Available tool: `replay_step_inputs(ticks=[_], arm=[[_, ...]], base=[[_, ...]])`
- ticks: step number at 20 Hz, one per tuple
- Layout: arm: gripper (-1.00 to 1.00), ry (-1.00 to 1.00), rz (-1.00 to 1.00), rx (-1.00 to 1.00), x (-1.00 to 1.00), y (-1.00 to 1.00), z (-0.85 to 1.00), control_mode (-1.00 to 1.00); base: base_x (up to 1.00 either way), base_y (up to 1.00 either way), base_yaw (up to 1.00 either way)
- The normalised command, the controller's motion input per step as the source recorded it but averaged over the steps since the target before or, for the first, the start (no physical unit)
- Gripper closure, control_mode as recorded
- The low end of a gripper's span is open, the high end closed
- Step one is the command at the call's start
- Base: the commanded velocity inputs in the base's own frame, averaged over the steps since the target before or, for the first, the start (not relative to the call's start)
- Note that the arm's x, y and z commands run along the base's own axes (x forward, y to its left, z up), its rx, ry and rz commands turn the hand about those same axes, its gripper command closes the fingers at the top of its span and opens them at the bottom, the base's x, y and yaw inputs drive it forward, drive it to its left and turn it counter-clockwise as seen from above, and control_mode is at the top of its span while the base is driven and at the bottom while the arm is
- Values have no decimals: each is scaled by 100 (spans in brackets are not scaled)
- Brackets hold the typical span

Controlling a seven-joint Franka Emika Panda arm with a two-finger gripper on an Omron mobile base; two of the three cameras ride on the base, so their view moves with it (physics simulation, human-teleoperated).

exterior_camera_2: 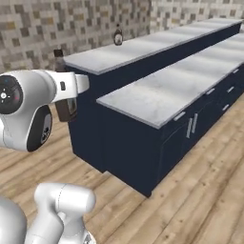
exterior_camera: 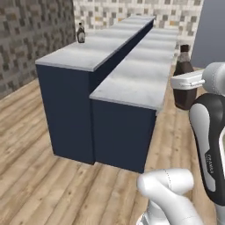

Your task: The dining table condiment station is running low on syrup bottle. Refill the condiment station by opening the cabinet and taking the syrup bottle from the cabinet and placing it on the dining table.

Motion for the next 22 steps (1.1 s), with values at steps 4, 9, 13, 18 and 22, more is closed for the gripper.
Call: replay_step_inputs(ticks=[4, 9, 13, 18, 22], arm=[[100, 0, 0, 0, 0, 0, 0, 100], [100, 0, 0, 0, 0, 0, 0, 100], [100, 0, 0, 0, 0, 0, 0, 100], [100, 0, 0, 0, 0, 0, 0, 100], [100, 0, 0, 0, 0, 0, 0, 100]], base=[[100, 100, -29], [100, 100, -18], [100, 100, -12], [92, 100, -14], [83, 100, -19]])
